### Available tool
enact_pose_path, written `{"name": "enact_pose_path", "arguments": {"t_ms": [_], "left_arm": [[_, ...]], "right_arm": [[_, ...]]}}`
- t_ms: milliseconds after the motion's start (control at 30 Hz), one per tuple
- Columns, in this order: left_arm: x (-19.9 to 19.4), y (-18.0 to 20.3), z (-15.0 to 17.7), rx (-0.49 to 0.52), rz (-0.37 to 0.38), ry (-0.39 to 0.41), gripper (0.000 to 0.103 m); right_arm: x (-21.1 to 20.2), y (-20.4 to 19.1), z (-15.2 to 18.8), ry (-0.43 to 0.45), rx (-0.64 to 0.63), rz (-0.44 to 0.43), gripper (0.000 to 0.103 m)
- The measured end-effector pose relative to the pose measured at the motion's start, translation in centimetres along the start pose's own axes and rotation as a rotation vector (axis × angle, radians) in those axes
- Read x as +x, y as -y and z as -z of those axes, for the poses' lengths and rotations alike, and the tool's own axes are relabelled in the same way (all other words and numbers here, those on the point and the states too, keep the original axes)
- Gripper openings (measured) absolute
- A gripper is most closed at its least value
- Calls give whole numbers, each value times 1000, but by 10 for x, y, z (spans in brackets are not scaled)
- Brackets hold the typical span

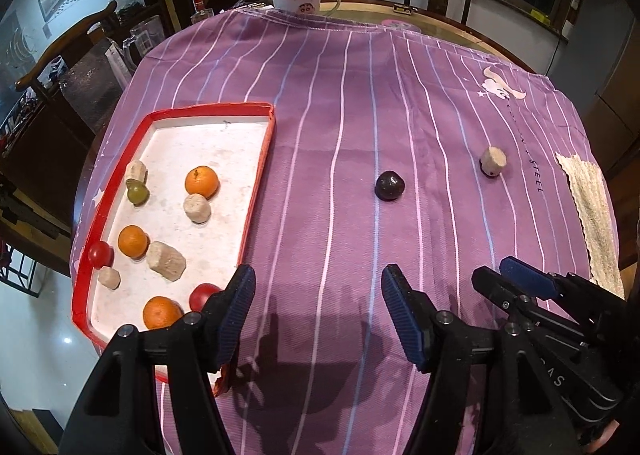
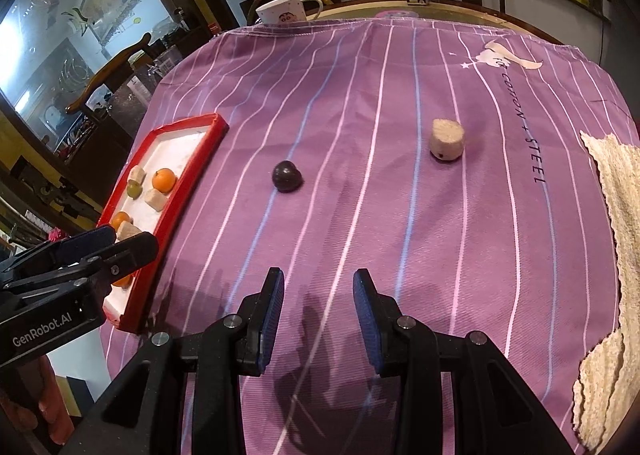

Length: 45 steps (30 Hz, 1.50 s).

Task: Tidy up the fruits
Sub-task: 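Move both open tools back over the cloth toward the plum and beige cork, then grasp the dark plum with the left tool while the right tool grasps the beige cork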

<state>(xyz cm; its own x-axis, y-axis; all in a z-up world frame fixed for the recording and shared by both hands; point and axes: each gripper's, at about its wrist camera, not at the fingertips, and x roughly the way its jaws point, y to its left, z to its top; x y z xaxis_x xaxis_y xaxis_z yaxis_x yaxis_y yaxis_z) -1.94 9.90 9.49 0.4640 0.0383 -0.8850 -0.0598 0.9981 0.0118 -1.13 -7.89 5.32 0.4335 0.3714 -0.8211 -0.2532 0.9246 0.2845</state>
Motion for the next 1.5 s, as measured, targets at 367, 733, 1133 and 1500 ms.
{"name": "enact_pose_path", "arguments": {"t_ms": [367,733,1133,1500], "left_arm": [[17,12,-2,12,-17,-39,65],[29,23,1,42,-14,-74,65],[43,25,7,44,-10,-111,66],[60,6,-5,-6,43,-90,66]], "right_arm": [[9,14,2,-22,18,2,40],[13,29,4,-29,58,4,40],[12,45,3,-15,88,22,40],[-1,76,-38,85,103,88,40]]}}
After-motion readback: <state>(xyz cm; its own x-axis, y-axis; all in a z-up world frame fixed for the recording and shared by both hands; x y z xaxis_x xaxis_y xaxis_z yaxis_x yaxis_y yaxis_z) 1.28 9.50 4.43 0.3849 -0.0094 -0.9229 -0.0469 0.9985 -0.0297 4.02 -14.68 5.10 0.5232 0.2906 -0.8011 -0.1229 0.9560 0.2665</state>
